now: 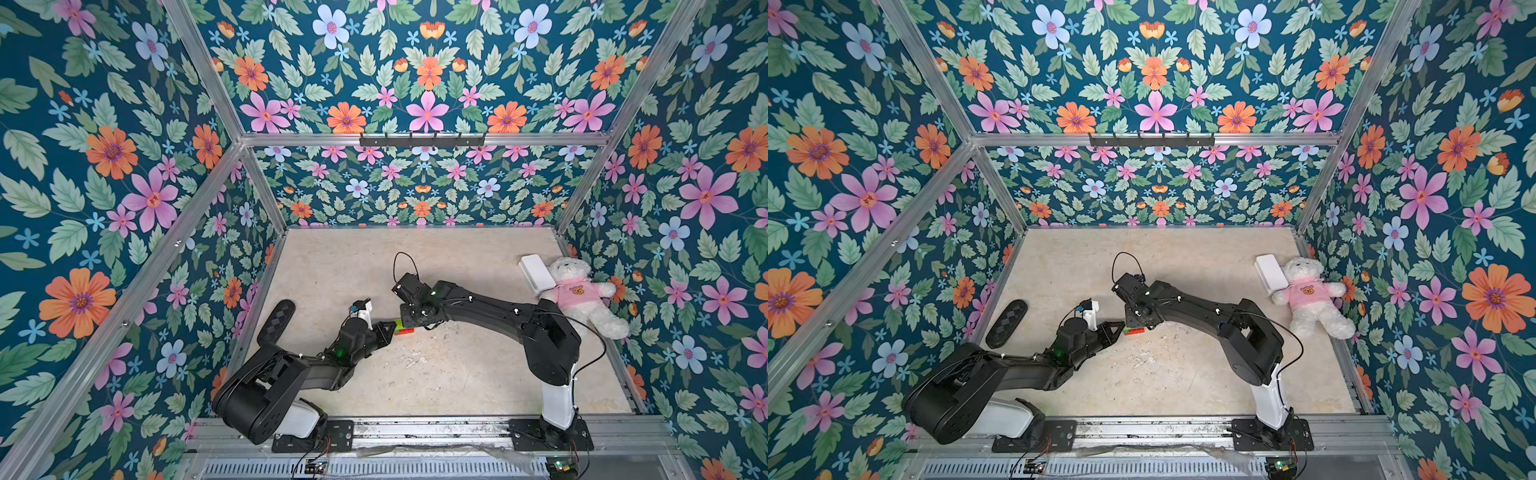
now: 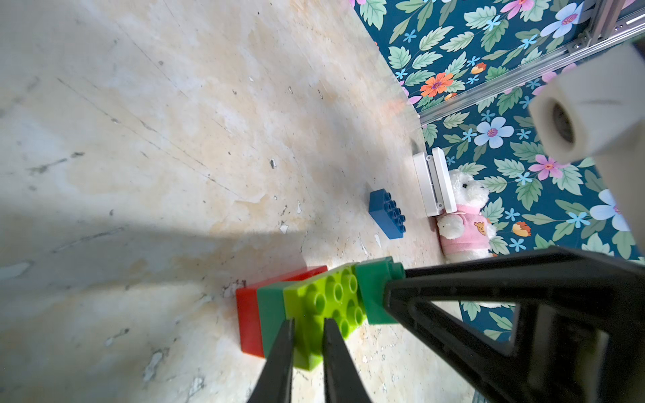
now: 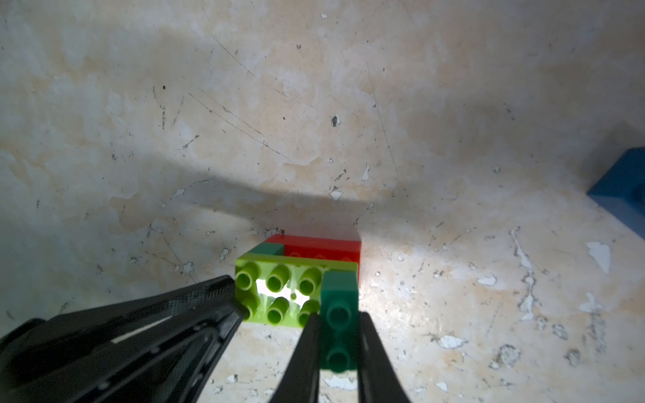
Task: Assemble the number 5 with lego
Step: Assemble the lego brick with the lego brick.
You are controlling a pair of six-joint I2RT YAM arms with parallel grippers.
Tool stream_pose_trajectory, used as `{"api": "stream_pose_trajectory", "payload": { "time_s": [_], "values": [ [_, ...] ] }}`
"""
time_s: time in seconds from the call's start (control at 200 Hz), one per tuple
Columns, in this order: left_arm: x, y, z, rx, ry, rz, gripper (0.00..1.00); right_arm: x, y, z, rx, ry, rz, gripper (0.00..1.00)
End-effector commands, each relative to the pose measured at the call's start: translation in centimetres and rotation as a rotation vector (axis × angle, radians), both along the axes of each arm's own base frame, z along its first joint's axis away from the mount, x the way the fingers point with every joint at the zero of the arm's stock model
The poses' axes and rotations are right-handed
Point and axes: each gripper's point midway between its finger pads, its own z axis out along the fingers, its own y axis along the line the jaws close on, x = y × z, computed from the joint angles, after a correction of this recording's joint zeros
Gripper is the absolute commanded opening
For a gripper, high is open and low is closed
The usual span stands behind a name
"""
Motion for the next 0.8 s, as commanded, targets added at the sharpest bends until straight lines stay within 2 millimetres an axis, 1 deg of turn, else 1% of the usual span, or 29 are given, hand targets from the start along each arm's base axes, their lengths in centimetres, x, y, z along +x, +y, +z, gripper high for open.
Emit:
{"api": "stream_pose_trajectory", "payload": {
  "time_s": [0.0,0.215,0.435,0.585,0.73,0.795],
  "values": [
    [-2.14,1.90,-4.60,0.127,0.167,0.018,0.18,-0.86,-0.16,-0.23,0.000,0.030,0.002,0.00],
    [-2.28,2.02,-4.97,0.132,0.174,0.020,0.18,-0.65,0.05,0.67,0.029,0.010,-0.005,0.00],
    [-2.31,1.95,-5.08,0.127,0.178,0.019,0.17,-0.64,0.16,0.06,0.010,0.021,0.006,0.00],
    [-2.24,1.90,-4.96,0.125,0.175,0.019,0.17,-0.64,0.10,-0.01,0.013,0.021,-0.001,0.00],
    [-2.25,1.91,-4.98,0.126,0.176,0.018,0.17,-0.52,0.25,0.30,0.037,0.012,-0.018,0.00],
    [-2.24,1.93,-4.96,0.127,0.174,0.019,0.17,-0.25,-0.19,0.49,0.018,-0.003,-0.036,0.00]
  ]
}}
